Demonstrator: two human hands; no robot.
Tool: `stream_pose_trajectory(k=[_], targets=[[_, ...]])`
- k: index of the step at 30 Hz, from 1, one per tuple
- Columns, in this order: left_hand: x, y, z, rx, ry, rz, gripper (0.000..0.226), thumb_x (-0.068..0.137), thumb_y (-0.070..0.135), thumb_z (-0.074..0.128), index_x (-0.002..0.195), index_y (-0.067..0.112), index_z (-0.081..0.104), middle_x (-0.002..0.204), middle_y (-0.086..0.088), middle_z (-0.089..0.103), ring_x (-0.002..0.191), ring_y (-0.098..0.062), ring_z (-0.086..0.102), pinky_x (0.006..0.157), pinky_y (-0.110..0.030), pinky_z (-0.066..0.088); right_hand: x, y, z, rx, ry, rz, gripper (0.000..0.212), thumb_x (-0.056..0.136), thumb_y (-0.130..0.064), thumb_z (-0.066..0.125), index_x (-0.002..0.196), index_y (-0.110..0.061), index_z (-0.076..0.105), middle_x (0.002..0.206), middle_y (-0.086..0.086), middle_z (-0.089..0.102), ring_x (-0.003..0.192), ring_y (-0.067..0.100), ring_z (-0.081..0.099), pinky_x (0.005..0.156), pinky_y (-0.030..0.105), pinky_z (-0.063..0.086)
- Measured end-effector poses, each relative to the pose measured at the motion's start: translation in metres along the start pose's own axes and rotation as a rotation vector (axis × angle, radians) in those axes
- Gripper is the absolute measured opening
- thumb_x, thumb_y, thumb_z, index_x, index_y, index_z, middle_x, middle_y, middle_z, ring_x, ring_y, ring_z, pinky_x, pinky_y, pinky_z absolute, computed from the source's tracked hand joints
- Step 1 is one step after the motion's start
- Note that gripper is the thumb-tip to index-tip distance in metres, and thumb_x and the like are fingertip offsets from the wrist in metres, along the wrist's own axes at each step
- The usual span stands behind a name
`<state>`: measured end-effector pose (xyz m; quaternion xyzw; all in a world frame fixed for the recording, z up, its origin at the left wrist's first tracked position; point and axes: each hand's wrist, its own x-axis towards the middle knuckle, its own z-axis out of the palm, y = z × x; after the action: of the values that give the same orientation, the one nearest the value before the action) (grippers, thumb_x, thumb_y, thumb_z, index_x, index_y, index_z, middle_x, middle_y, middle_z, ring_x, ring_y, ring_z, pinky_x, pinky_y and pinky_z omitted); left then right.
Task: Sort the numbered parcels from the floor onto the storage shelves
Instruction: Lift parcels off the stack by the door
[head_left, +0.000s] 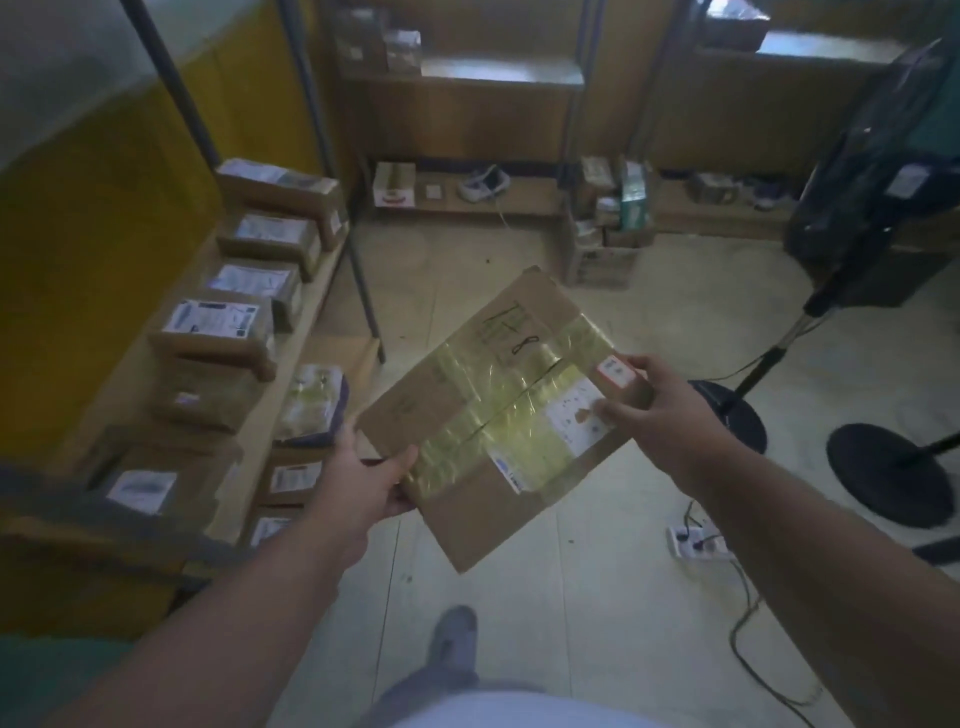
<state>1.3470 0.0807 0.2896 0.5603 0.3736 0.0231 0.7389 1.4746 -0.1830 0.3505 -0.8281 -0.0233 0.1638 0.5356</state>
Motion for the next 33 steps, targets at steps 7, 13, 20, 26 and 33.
stream_pose_trajectory(k=[7, 13, 20, 26, 33], targets=[[0.105, 0.08, 0.091, 0.122, -0.138, -0.006, 0.067, 0.085, 0.0, 0.074, 0.128, 0.034, 0.036, 0.108, -0.015, 0.066, 0.087, -0.034, 0.073, 0.075, -0.047, 0.062, 0.116, -0.033, -0.058, -0.087, 0.154, -0.002, 0.054, 0.076, -0.019, 0.085, 0.117, -0.033, 0.051, 0.101, -0.011, 0.068, 0.088, 0.006, 0.067, 0.07, 0.023, 0.056], [0.191, 0.101, 0.159, 0.172, -0.105, -0.002, 0.068, 0.082, 0.004, 0.078, 0.127, 0.035, 0.037, 0.105, -0.014, 0.066, 0.077, -0.03, 0.075, 0.072, -0.046, 0.063, 0.241, -0.032, -0.09, -0.206, 0.145, -0.028, 0.046, 0.08, -0.025, 0.081, 0.114, -0.039, 0.054, 0.098, -0.015, 0.067, 0.09, 0.009, 0.066, 0.08, 0.034, 0.057], [0.265, 0.145, 0.188, 0.137, 0.056, 0.039, 0.062, 0.08, 0.003, 0.08, 0.126, 0.029, 0.047, 0.112, -0.007, 0.065, 0.088, -0.033, 0.072, 0.073, -0.044, 0.063, 0.408, -0.085, -0.078, -0.273, -0.129, -0.164, 0.057, 0.073, -0.016, 0.087, 0.115, -0.035, 0.053, 0.103, -0.009, 0.066, 0.087, 0.003, 0.066, 0.066, 0.018, 0.052], [0.33, 0.17, 0.176, 0.101, 0.215, -0.011, 0.063, 0.077, 0.003, 0.082, 0.124, 0.026, 0.046, 0.11, 0.0, 0.063, 0.089, -0.034, 0.072, 0.073, -0.044, 0.063, 0.517, -0.137, -0.011, -0.434, -0.269, -0.246, 0.058, 0.073, -0.018, 0.087, 0.119, -0.025, 0.051, 0.095, -0.014, 0.059, 0.078, -0.004, 0.057, 0.05, 0.011, 0.041], [0.421, 0.221, 0.157, 0.047, 0.277, -0.016, 0.064, 0.072, 0.008, 0.088, 0.119, 0.031, 0.05, 0.106, -0.002, 0.068, 0.074, -0.022, 0.075, 0.066, -0.038, 0.062, 0.625, -0.188, 0.043, -0.597, -0.302, -0.339, 0.062, 0.074, -0.032, 0.085, 0.124, -0.026, 0.049, 0.109, -0.004, 0.059, 0.081, 0.001, 0.057, 0.052, 0.015, 0.04]])
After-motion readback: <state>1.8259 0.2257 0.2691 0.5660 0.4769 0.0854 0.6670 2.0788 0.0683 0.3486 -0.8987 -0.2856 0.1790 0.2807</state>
